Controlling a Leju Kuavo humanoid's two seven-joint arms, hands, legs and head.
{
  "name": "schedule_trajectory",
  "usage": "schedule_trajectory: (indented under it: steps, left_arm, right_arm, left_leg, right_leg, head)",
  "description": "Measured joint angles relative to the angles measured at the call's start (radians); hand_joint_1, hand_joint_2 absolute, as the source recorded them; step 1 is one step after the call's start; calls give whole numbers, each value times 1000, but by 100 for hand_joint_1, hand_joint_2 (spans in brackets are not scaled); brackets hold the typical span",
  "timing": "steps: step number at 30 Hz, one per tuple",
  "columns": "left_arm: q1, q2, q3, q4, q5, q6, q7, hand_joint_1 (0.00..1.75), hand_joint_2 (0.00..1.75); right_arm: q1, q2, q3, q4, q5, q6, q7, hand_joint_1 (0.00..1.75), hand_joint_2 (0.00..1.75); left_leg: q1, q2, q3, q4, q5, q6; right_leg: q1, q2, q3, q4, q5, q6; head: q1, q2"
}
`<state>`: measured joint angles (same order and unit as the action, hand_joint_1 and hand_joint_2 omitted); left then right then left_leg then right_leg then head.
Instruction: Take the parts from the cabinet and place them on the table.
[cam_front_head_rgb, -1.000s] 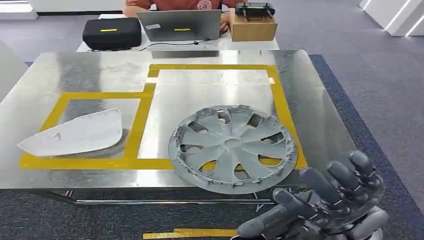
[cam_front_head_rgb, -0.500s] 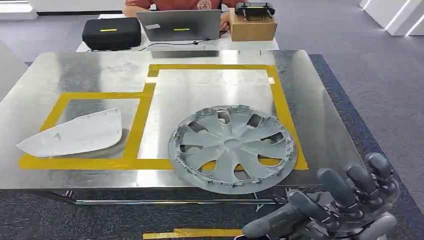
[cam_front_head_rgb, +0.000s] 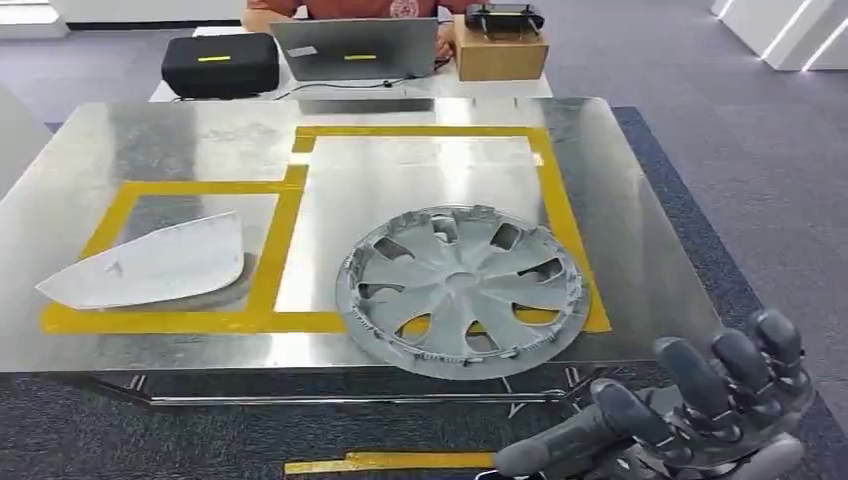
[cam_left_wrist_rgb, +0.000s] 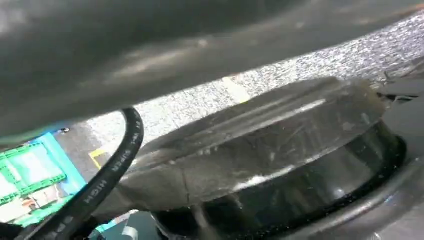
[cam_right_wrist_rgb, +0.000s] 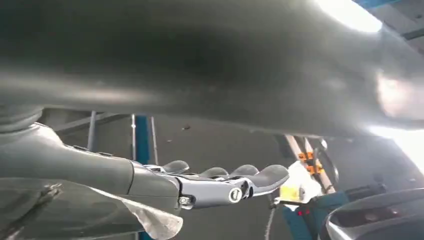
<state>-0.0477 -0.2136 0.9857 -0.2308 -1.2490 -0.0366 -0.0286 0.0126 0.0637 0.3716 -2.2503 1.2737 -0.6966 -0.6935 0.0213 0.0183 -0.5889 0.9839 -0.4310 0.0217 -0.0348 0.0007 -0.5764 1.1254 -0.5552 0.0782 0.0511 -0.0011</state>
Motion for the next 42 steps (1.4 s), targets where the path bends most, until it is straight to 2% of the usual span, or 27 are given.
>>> schedule_trajectory:
  steps: [1,2,3,4,7,10,12,14,17,18,19,22,23,24,26,27,28,29,31,32,33,34,37,38,39,41,42]
  left_arm:
    - [0,-2,0,0,0,0,0,0,0]
    - [-1,1,0,-1,0,2,0,0,0]
    - [0,-3,1,-2,0,2,0,0,0]
    - [0,-2,2,-2,0,2,1,0,0]
    - [5,-4,6,-2,0,1,1,0,0]
    - [5,-5,6,-2,0,1,1,0,0]
    - [5,-5,6,-2,0,1,1,0,0]
    - [4,-5,6,-2,0,2,1,0,0]
    - [1,-3,6,-3,0,2,1,0,0]
    - [-2,-5,6,-4,0,2,2,0,0]
    - [-3,-7,6,-4,0,2,1,0,0]
    - [0,-12,7,-4,0,2,3,0,0]
    - [-3,-13,7,-5,0,2,4,0,0]
    - [-4,-15,8,-5,0,2,4,0,0]
    - [-4,-19,8,-5,0,2,5,0,0]
    - [-3,-20,8,-5,0,2,7,0,0]
    - [-3,-20,10,-5,0,4,7,0,0]
    - [-4,-21,11,-5,0,5,7,0,0]
    - [-4,-22,12,-5,0,5,7,0,0]
    - [-5,-23,13,-5,0,5,7,0,0]
    - [-4,-23,13,-6,0,6,7,0,0]
    - [-4,-25,13,-6,0,6,7,0,0]
    - [-1,-26,14,-6,0,7,8,0,0]
    - [-2,-26,14,-6,0,7,9,0,0]
    - [-2,-27,15,-6,0,7,10,0,0]
    - [0,-27,15,-6,0,7,11,0,0]
    - [0,-27,15,-6,0,7,11,0,0]
  right_arm:
    - [0,0,0,0,0,0,0,0,0]
    - [-1,0,0,-1,0,0,0,0,0]
    - [2,0,-1,-3,1,0,0,0,0]
    - [3,0,-3,-4,1,0,0,0,0]
    - [6,1,-5,-5,2,0,0,0,0]
    - [8,5,-8,-5,3,0,-1,0,0]
    - [10,5,-8,-5,3,0,-1,0,0]
    - [11,6,-9,-5,5,0,-1,0,0]
    - [11,8,-10,-6,6,0,-1,0,0]
    - [12,9,-11,-8,8,0,-1,0,0]
    - [12,10,-13,-8,9,0,-1,0,0]
    - [13,12,-14,-8,12,0,-1,0,0]
    - [17,12,-16,-8,14,0,-1,0,0]
    - [18,13,-16,-8,14,0,-1,0,0]
    - [19,13,-17,-8,15,0,-1,0,0]
    - [21,13,-18,-7,15,0,-1,0,0]
    - [22,13,-19,-7,16,0,-1,0,0]
    - [23,13,-19,-7,16,0,-1,0,0]
    - [22,13,-21,-7,17,0,-1,0,0]
    - [22,13,-22,-7,18,0,-1,0,0]
    - [20,14,-22,-7,18,0,-1,0,0]
    - [22,16,-23,-7,18,0,-1,0,0]
    - [26,18,-25,-6,22,0,-1,0,0]
    - [26,20,-25,-6,23,0,-1,0,0]
    - [27,24,-26,-5,24,0,-1,0,0]
    - [30,28,-26,-3,25,0,-1,0,0]
    - [31,29,-27,-2,25,0,-1,0,0]
  left_leg:
    - [5,0,-7,9,-1,-9]
    - [1,-3,-15,18,0,-20]
    - [0,-3,-17,21,2,-28]
    - [-2,-5,-19,27,7,-34]
    - [6,-6,-31,31,10,-51]
    - [4,-9,-83,198,-147,-53]
    - [3,-9,-108,329,-208,-49]
    - [-4,-10,-56,286,-179,-34]
    - [-29,-21,115,36,-118,14]
    - [-33,-15,133,0,-122,15]
    - [-36,-16,125,4,-111,9]
    - [-33,-13,109,-23,-83,18]
    - [-30,-6,107,-26,-68,21]
    - [-30,-5,90,-28,-58,31]
    - [-31,-2,63,-26,-37,31]
    - [-31,0,48,-25,-26,30]
    - [-30,3,30,-23,-15,28]
    - [-29,4,14,-19,-5,25]
    - [-25,4,-17,-6,10,15]
    - [-25,4,-25,7,14,9]
    - [-29,3,-39,21,18,4]
    - [-29,3,-43,24,25,-3]
    - [-25,3,-49,21,49,-21]
    - [-20,-4,-55,29,22,-29]
    - [-19,-8,-66,65,-35,-36]
    - [-15,-9,-101,217,-155,-45]
    - [-14,-9,-113,290,-186,-48]
  right_leg:
    - [-6,-6,62,-98,28,9]
    - [0,-4,95,-144,7,14]
    - [3,10,83,-124,28,-12]
    - [0,9,69,-133,18,-15]
    - [0,9,46,-120,31,-49]
    - [9,8,27,-119,56,-71]
    - [19,7,5,-118,72,-77]
    - [29,8,-16,-116,87,-80]
    - [35,11,-33,-116,108,-80]
    - [41,11,-39,-115,115,-73]
    - [39,8,-38,-119,123,-67]
    - [38,9,-41,-125,145,-48]
    - [35,9,-55,-107,110,-44]
    - [33,9,-81,-61,45,-39]
    - [29,8,-111,80,-67,-29]
    - [27,7,-118,138,-88,-24]
    - [24,7,-113,170,-72,-20]
    - [20,5,-89,161,-32,-16]
    - [14,0,13,40,38,-8]
    - [10,-4,84,-57,34,-5]
    - [14,-4,147,-142,-1,-5]
    - [16,-2,151,-164,-18,-23]
    - [20,-3,121,-161,-1,-51]
    - [16,-7,115,-162,8,-60]
    - [16,-7,105,-162,17,-70]
    - [17,-8,87,-160,35,-77]
    - [17,-8,81,-158,46,-77]
  head:
    - [2,0]
    - [4,0]
    - [3,0]
    - [5,0]
    - [1,0]
    - [-8,0]
    - [-8,0]
    - [-8,0]
    - [-7,0]
    - [-8,0]
    - [-6,0]
    - [-12,0]
    - [-14,0]
    - [-11,0]
    - [-11,0]
    - [-12,0]
    - [-11,0]
    - [-12,0]
    - [-12,0]
    - [-11,0]
    - [-8,0]
    - [-11,0]
    - [-9,0]
    - [-9,0]
    - [-13,0]
    - [-14,0]
    - [-14,0]
